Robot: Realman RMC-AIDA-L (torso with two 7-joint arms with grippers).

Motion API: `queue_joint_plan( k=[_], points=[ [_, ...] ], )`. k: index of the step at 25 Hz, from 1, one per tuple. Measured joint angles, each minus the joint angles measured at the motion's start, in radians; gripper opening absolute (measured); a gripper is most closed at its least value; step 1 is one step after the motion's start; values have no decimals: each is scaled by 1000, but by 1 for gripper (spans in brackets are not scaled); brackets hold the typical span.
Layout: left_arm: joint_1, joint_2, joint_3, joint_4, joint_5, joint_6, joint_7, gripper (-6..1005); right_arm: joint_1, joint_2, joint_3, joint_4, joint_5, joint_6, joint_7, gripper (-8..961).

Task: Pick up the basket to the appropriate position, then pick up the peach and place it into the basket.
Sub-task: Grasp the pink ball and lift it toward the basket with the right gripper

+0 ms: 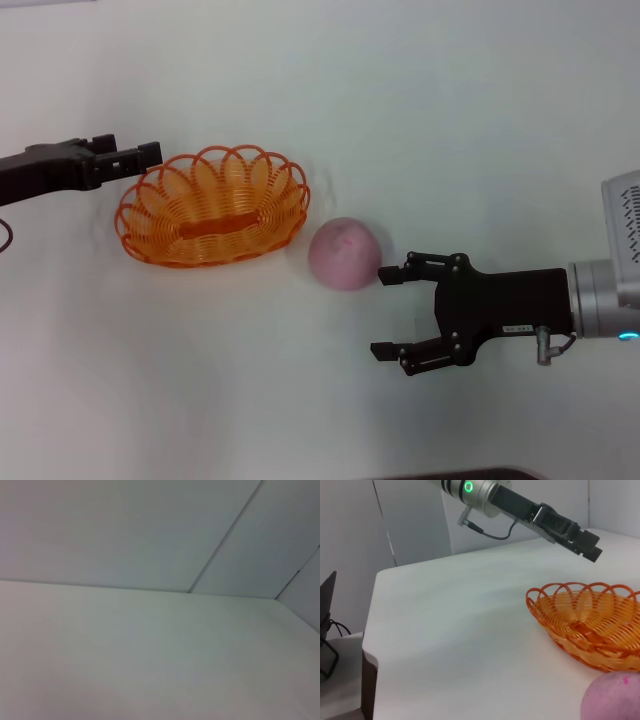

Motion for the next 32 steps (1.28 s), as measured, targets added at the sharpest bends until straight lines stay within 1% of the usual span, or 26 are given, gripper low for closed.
queue_joint_plan(
  k=[8, 9, 13, 18, 24, 29, 32],
  points=[
    [12, 7, -5, 7, -7, 43, 91, 878, 0, 0, -1, 1, 0, 1, -3, 948],
    [39, 10, -9, 11, -26, 88, 153, 878, 0, 0, -1, 1, 0, 1, -3, 948],
    [94, 12, -11, 21, -64, 136, 252, 877, 0, 0, -1, 1, -1, 2, -3, 948],
    [155, 12, -12, 48, -56, 157, 309, 877, 3, -1, -1, 2, -1, 2, -2, 948],
    [198, 1, -15, 87, -58, 204, 316, 878, 2, -2, -1, 2, -2, 2, -3, 948],
    [221, -3, -16, 90, -51, 248, 359, 878, 1, -2, -1, 2, -3, 2, -4, 948],
    [250, -19, -21, 89, -55, 277, 432, 877, 0, -2, -1, 2, -3, 2, -4, 948]
  ],
)
